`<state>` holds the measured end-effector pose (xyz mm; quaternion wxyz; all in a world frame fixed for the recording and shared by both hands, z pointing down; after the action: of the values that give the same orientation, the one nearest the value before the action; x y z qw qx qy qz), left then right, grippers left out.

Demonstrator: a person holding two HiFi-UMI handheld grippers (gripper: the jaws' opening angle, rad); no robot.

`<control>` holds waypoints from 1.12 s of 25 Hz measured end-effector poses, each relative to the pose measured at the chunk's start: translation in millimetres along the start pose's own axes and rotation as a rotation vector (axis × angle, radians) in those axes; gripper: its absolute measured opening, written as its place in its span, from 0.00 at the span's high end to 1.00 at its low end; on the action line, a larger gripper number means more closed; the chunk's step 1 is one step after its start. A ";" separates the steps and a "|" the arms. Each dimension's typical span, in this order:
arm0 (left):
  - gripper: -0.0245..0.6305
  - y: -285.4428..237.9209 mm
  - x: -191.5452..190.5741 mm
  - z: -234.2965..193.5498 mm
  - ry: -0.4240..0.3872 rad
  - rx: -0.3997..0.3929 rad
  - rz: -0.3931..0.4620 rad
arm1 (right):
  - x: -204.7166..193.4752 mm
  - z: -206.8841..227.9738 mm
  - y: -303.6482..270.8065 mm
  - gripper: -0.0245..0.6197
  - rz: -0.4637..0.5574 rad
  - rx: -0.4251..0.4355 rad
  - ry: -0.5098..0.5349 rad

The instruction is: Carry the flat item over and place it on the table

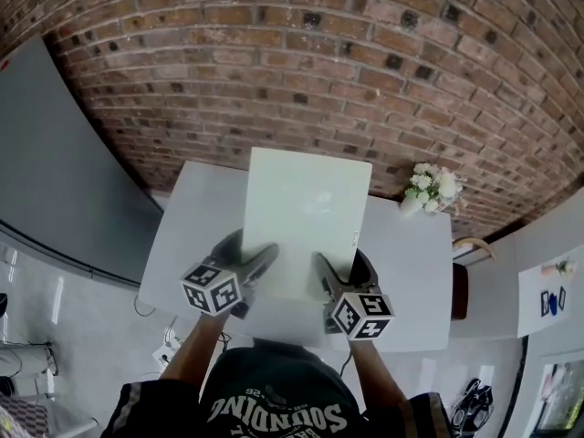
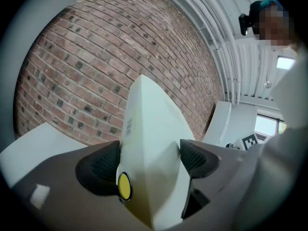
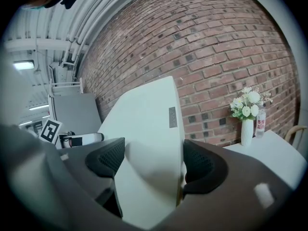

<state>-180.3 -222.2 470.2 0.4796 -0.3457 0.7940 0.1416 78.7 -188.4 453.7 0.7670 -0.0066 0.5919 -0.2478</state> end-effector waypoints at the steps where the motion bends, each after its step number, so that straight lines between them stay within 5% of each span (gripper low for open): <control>1: 0.36 -3.0 -0.3 0.9 -0.001 -0.001 0.002 | 1.0 3.0 -0.5 0.38 0.000 -0.001 0.000; 16: 0.37 -46.2 -3.0 4.7 -0.003 -0.035 -0.028 | 8.3 39.3 -5.3 0.38 -0.001 -0.036 -0.023; 28: 0.37 -72.0 -52.5 -12.9 0.077 -0.027 -0.103 | -25.1 72.2 -16.9 0.38 -0.114 -0.080 -0.047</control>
<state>-123.7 -259.6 529.5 0.4507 -0.3979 0.7909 0.1140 133.7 -213.9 503.1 0.7643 -0.0768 0.5818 -0.2672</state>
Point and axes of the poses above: the fingertips, and each gripper's own axes: y backward along the fingers, z to its right, x out of its top, the point moved 9 cm from there along y, backward along the fingers, and after that the axes turned 3 degrees about -x, right-handed, at the moved point
